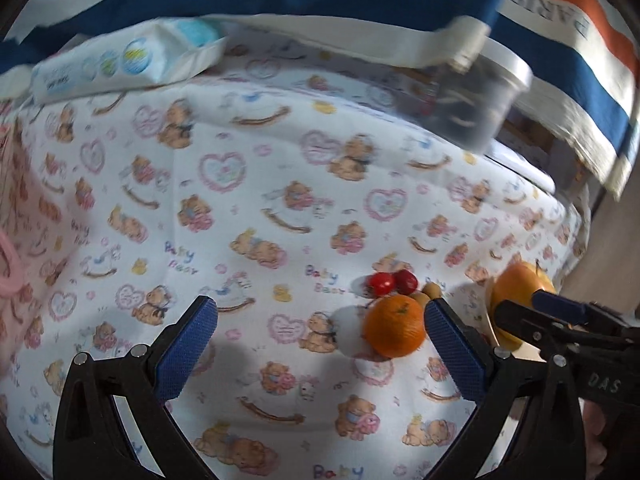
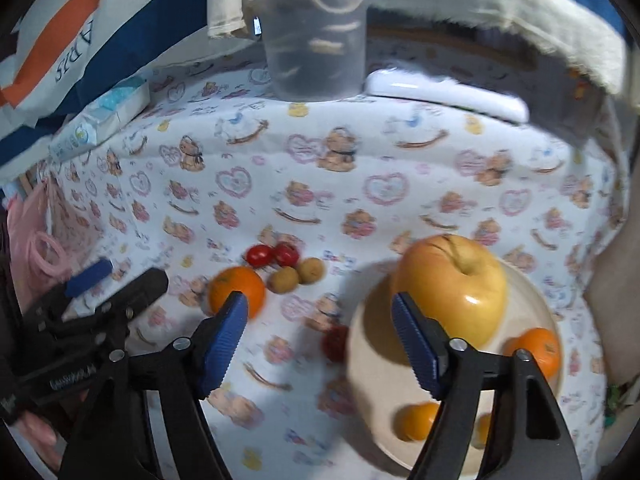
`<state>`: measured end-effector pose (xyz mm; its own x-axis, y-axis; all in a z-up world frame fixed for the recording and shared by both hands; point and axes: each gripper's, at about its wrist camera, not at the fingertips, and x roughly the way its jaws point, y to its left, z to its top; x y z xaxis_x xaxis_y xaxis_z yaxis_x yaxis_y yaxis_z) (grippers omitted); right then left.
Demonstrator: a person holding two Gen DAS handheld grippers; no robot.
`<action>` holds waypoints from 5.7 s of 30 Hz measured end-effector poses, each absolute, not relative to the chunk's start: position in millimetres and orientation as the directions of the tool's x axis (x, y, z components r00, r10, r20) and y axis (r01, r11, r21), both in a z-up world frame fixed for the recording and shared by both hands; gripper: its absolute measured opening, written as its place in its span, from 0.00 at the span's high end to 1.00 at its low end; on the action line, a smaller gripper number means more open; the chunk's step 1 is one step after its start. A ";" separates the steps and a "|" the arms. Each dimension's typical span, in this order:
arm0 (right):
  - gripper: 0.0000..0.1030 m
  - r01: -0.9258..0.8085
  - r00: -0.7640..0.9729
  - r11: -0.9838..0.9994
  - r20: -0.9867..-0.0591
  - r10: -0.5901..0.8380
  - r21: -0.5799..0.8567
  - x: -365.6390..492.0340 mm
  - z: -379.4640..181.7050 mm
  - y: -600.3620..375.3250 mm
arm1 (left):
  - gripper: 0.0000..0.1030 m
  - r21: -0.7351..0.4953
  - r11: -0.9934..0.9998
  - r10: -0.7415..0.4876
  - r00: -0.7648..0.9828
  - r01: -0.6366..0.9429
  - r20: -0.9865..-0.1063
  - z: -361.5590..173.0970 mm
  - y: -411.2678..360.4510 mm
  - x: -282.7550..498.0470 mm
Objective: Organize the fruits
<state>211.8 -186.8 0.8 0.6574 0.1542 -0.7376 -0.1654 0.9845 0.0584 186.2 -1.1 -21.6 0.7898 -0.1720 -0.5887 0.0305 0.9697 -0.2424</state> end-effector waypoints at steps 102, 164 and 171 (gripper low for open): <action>0.81 -0.202 0.708 0.952 -0.637 0.305 0.230 162.3 20.1 -244.5 | 0.22 -0.115 0.885 -0.410 0.636 0.452 -0.654 -12.3 -76.8 163.3; 0.64 -0.099 0.513 0.981 -0.837 0.193 0.166 282.2 -54.1 -170.6 | 0.78 -0.218 0.971 -0.220 0.714 0.096 -0.665 -19.8 6.1 203.1; 0.73 -0.099 0.498 0.975 -0.839 0.221 0.199 285.6 -64.5 -171.4 | 0.78 -0.213 0.972 -0.217 0.718 0.098 -0.661 -18.6 5.5 201.6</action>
<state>285.6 -171.4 -64.5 0.4977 0.2213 -0.8386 -0.0988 0.9751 0.1986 201.6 5.5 -18.6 0.7180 -0.2170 -0.6613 0.0980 0.9722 -0.2127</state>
